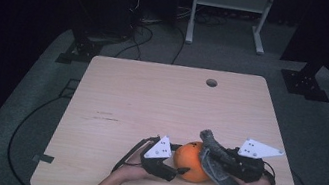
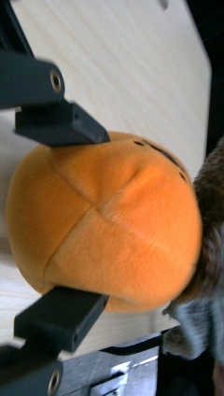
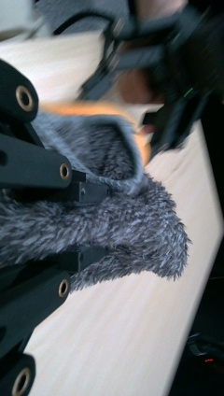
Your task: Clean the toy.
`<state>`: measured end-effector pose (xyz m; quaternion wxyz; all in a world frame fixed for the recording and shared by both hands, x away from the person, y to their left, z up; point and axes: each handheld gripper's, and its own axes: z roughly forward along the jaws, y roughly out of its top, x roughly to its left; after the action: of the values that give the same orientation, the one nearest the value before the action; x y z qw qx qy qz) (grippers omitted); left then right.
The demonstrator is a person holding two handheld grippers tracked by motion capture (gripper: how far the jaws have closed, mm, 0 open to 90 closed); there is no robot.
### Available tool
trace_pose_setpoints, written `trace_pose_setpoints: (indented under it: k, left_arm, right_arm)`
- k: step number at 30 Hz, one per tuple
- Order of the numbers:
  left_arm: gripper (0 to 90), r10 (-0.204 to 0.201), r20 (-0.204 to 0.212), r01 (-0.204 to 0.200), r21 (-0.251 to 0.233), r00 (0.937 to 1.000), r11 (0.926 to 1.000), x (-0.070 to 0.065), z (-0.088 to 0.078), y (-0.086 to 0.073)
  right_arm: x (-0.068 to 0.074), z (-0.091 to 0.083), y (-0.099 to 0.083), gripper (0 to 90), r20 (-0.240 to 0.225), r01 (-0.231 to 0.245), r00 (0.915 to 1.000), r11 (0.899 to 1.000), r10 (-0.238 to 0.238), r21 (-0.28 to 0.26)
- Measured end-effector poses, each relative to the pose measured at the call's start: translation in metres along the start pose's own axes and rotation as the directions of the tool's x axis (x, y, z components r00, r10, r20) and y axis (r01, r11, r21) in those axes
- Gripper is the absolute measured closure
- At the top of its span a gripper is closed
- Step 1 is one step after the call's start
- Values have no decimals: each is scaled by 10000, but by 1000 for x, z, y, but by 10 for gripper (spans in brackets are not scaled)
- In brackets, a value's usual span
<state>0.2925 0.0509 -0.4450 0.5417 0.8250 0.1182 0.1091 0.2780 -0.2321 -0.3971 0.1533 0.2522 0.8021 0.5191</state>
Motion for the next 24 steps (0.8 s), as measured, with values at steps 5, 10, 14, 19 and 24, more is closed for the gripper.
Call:
trace_pose_setpoints:
  k: [5,10,14,19,24]
  left_arm:
    - [346,143,-442,-166,-518,9989,9985,1,-16,17]
    - [346,265,-563,-279,-239,9981,9993,3,-33,26]
    - [345,198,-499,-176,446,9986,9989,7,-30,20]
    - [176,-8,-153,11,193,9999,9998,17,-31,13]
    - [69,-505,-31,506,351,9987,9981,21,-20,4]
  right_arm:
    - [31,8,25,747,-302,901,9953,9945,-918,-531]
    - [33,13,30,748,-317,785,9961,9918,-821,-1006]
    - [23,26,15,747,-403,339,9985,9972,-366,-666]
    - [13,34,0,747,-615,-235,9979,9980,198,-590]
    - [12,35,-2,747,-670,-137,9977,9981,97,-599]
